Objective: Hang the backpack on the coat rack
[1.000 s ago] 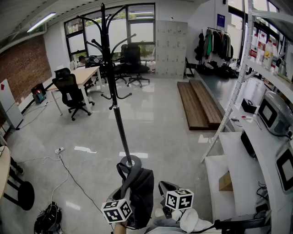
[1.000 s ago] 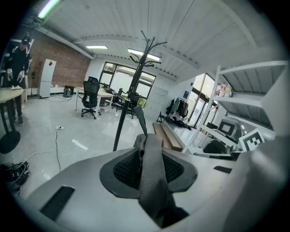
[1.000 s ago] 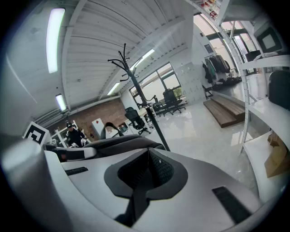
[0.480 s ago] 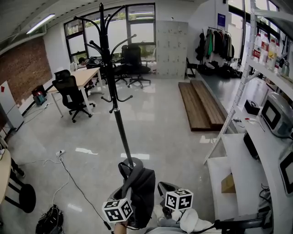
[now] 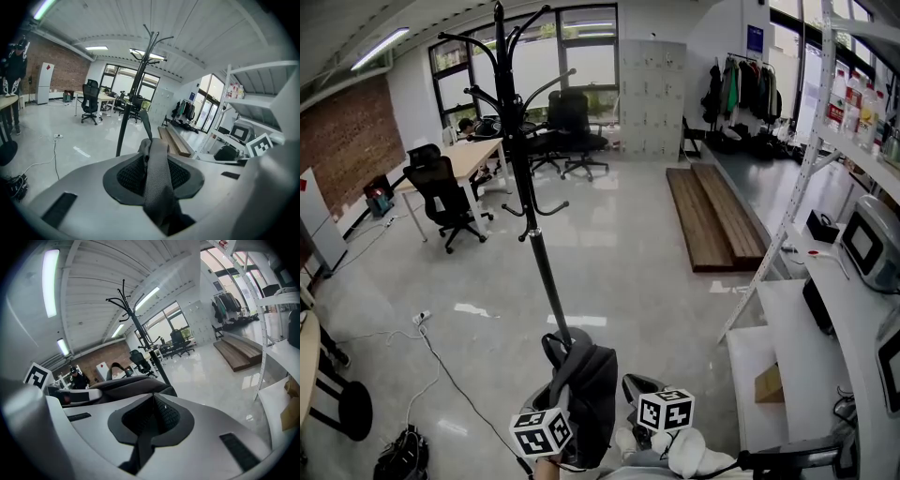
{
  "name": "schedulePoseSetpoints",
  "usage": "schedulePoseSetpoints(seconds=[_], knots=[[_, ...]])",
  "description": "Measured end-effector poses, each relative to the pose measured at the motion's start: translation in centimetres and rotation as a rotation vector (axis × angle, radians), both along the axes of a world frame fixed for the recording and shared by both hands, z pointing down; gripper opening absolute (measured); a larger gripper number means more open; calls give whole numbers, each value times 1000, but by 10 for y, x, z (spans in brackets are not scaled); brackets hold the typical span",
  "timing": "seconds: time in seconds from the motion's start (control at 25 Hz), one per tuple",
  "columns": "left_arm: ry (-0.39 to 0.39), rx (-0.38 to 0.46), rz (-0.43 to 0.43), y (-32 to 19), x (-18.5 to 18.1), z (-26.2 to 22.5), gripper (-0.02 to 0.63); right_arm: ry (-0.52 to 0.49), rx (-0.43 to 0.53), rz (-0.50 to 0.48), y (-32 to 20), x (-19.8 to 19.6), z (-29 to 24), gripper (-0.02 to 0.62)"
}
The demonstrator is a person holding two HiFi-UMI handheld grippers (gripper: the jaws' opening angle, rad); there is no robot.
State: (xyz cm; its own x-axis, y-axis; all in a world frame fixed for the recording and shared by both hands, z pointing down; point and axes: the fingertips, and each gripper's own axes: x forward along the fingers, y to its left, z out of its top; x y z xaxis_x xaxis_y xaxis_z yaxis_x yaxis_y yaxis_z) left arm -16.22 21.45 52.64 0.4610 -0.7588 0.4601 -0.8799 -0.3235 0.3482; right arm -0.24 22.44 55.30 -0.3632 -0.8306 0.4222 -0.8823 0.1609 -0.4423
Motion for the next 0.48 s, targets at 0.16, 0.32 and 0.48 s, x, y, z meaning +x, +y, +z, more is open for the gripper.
schedulePoseSetpoints(seconds=[0.16, 0.32, 0.48], knots=[[1, -6, -1, -18, 10, 1, 104, 3, -2, 0, -17, 10, 1, 12], [2, -13, -6, -38, 18, 2, 104, 7, -8, 5, -37, 23, 3, 12], [0, -17, -9, -58, 25, -1, 105, 3, -16, 6, -57, 31, 3, 12]])
